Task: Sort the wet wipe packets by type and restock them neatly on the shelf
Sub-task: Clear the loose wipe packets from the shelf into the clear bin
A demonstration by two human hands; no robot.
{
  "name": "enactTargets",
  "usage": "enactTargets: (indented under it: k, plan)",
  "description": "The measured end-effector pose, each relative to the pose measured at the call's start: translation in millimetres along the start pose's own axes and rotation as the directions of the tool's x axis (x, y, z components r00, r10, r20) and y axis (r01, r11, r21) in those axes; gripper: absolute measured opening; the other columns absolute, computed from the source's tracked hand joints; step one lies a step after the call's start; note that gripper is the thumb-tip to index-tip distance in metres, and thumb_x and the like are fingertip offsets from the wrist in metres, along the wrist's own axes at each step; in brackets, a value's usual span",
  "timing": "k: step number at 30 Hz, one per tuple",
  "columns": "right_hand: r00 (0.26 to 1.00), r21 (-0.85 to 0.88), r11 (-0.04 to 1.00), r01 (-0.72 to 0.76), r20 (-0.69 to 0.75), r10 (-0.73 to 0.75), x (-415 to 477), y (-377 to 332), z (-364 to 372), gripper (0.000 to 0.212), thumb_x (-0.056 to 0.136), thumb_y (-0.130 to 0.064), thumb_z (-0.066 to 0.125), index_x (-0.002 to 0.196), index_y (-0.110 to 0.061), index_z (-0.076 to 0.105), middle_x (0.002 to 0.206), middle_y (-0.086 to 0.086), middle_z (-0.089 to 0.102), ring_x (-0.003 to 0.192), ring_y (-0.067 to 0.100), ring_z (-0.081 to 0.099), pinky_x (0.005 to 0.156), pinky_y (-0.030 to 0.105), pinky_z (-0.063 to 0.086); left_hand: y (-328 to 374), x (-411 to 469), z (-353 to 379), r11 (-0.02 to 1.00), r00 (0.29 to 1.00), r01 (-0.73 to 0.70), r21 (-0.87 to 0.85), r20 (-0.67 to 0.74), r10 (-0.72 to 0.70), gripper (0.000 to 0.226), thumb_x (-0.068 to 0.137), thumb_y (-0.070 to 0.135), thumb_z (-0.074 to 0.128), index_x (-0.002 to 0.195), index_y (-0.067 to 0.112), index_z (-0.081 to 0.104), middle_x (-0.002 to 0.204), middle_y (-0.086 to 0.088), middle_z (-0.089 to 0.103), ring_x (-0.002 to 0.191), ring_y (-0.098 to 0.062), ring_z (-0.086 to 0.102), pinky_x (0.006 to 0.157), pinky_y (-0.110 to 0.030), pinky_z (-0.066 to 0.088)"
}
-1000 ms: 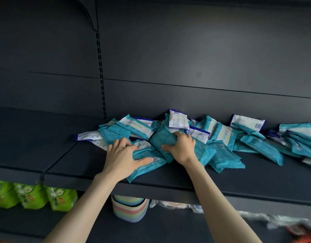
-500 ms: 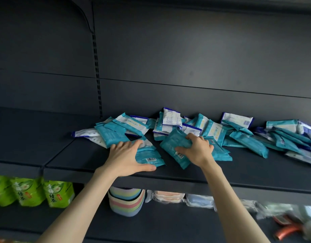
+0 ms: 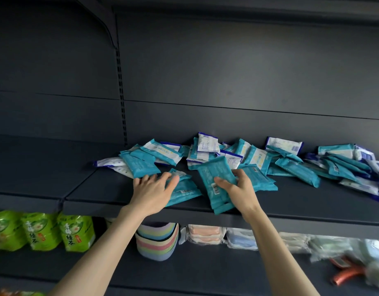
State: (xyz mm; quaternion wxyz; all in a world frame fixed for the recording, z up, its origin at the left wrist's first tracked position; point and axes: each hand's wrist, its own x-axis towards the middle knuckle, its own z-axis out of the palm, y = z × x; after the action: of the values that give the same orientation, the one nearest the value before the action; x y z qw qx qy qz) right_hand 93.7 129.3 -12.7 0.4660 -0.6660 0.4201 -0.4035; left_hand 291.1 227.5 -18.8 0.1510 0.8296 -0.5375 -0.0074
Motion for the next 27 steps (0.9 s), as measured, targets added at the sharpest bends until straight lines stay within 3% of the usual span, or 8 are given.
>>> enactTargets:
  k: [3, 8, 12, 14, 16, 21, 24, 27]
  plan:
    - [0.997, -0.113, 0.991, 0.073, -0.015, -0.075, -5, 1, 7, 0.038, 0.086, -0.025, 0.07, 0.111, -0.015, 0.042, 0.092, -0.005, 0.062, 0.079, 0.014, 0.065, 0.067, 0.03, 0.054, -1, -4, -7, 0.992, 1.0, 0.011, -0.125, 0.0, -0.011, 0.046, 0.098, 0.052, 0.028, 0.138, 0.03, 0.037, 0.139, 0.003, 0.049, 0.128, -0.022, 0.041, 0.105, -0.038, 0.023]
    - [0.991, -0.224, 0.966, 0.126, -0.019, -0.133, -8, 6, 17, 0.043, 0.085, -0.031, 0.07, 0.111, -0.018, 0.038, 0.099, -0.001, 0.061, 0.094, 0.025, 0.066, 0.083, 0.048, 0.053, -2, -7, -21, 0.874, 0.984, 0.072, -0.481, 0.177, 0.015, 0.075, 0.082, 0.036, 0.071, 0.144, 0.02, 0.032, 0.146, -0.001, 0.038, 0.128, -0.016, 0.042, 0.101, -0.027, 0.035]
    - [0.986, -0.272, 0.951, 0.148, -0.03, -0.162, -12, 7, 20, 0.053, 0.086, -0.033, 0.069, 0.124, -0.009, 0.041, 0.109, 0.006, 0.064, 0.098, 0.028, 0.065, 0.084, 0.049, 0.052, 2, 0, -26, 0.905, 0.957, 0.178, -0.387, 0.281, -0.068, 0.11, 0.062, 0.044, 0.085, 0.147, 0.01, 0.025, 0.15, -0.003, 0.032, 0.132, -0.02, 0.039, 0.102, -0.03, 0.039]
    - [0.983, -0.294, 0.942, 0.164, -0.031, -0.181, -14, 9, 21, 0.055, 0.086, -0.034, 0.068, 0.127, -0.008, 0.043, 0.111, 0.006, 0.065, 0.098, 0.028, 0.064, 0.084, 0.049, 0.052, 4, 4, -27, 0.921, 0.947, 0.208, -0.33, 0.305, -0.104, 0.101, 0.053, 0.053, 0.086, 0.133, 0.007, 0.044, 0.137, -0.005, 0.049, 0.117, -0.021, 0.054, 0.087, -0.03, 0.047]
    - [0.981, -0.303, 0.937, 0.175, -0.033, -0.193, -16, 10, 22, 0.055, 0.086, -0.036, 0.068, 0.127, -0.009, 0.044, 0.109, 0.005, 0.066, 0.096, 0.027, 0.064, 0.082, 0.048, 0.053, 8, 2, -29, 0.931, 0.947, 0.197, -0.307, 0.306, -0.1, 0.084, 0.045, 0.057, 0.086, 0.105, 0.007, 0.055, 0.114, -0.008, 0.064, 0.097, -0.022, 0.065, 0.072, -0.031, 0.048]
    - [0.975, -0.29, 0.939, 0.185, -0.062, -0.211, -21, 11, 26, 0.05, 0.086, -0.036, 0.068, 0.124, -0.012, 0.045, 0.111, 0.004, 0.065, 0.1, 0.028, 0.063, 0.085, 0.048, 0.05, 22, -19, -27, 0.907, 0.98, 0.156, -0.391, 0.177, -0.093, 0.075, 0.052, 0.038, 0.091, 0.099, 0.016, 0.037, 0.108, 0.002, 0.053, 0.101, -0.019, 0.055, 0.089, -0.039, 0.05]
    - [0.974, -0.123, 0.973, 0.194, -0.094, -0.206, -35, 5, 27, 0.038, 0.085, -0.026, 0.07, 0.114, -0.017, 0.048, 0.099, -0.007, 0.065, 0.09, 0.018, 0.066, 0.082, 0.045, 0.054, 25, -38, -22, 0.836, 0.995, 0.097, -0.54, 0.049, -0.084, 0.071, 0.052, 0.025, 0.092, 0.101, 0.012, 0.042, 0.101, 0.001, 0.056, 0.094, -0.02, 0.057, 0.082, -0.039, 0.052]
    - [0.987, 0.261, 0.952, 0.16, -0.072, -0.146, -68, -7, 33, 0.029, 0.085, -0.008, 0.069, 0.106, -0.018, 0.052, 0.098, -0.003, 0.068, 0.085, 0.014, 0.069, 0.072, 0.035, 0.059, 11, -70, -22, 0.718, 0.989, 0.055, -0.693, -0.062, -0.135, 0.07, 0.052, 0.019, 0.092, 0.104, 0.016, 0.046, 0.096, 0.005, 0.058, 0.089, -0.015, 0.059, 0.071, -0.032, 0.051]
